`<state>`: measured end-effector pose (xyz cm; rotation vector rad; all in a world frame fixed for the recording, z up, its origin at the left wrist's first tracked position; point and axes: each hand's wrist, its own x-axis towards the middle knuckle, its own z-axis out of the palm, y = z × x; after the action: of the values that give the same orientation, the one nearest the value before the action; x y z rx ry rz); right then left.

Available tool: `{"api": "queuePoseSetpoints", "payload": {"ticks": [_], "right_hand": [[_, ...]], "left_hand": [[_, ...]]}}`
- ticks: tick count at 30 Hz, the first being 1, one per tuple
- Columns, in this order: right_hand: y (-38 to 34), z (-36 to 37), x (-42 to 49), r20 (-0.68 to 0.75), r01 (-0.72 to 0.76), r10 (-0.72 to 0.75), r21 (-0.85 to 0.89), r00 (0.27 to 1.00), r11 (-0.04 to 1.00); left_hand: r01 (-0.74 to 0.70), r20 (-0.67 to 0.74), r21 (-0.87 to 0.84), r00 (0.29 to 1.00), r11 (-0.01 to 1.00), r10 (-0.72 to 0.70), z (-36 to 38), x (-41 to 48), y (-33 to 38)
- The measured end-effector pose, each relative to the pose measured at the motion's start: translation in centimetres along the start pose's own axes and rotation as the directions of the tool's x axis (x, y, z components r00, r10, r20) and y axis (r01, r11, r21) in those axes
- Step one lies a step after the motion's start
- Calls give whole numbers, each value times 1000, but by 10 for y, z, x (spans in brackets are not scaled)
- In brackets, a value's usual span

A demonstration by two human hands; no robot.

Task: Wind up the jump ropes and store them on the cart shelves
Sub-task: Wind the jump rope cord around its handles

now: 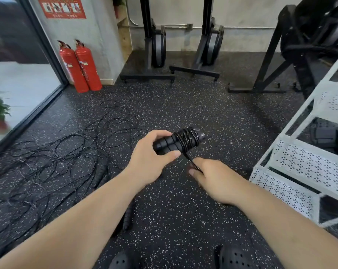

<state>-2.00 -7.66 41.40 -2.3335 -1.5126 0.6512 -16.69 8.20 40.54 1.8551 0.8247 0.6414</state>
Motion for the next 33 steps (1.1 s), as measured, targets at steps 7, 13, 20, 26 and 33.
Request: {"api": "queuePoseSetpoints", "payload": {"ticks": [7,13,20,26,33], "right_hand": [[-12,-4,-7,-86,71,-107,-350,991,934],[-16,-24,-8,-250,91,-189,-358,950,929],[23,-50,-2,-258,84,-40,161,965,983],[28,-49,-7,-215,140,-75,309,974,941],[16,-47,-18,-363,348,-369,-126,856,929]], "left_hand": [[-48,54,373,998,926,30,0,3,-8],[-244,380,507,924,826,40,2,0,-7],[-396,576,331,804,857,149,-1,-15,22],[-189,608,62,786,980,113,-4,-20,26],[-284,606,367,796,886,4,-5,-11,18]]}}
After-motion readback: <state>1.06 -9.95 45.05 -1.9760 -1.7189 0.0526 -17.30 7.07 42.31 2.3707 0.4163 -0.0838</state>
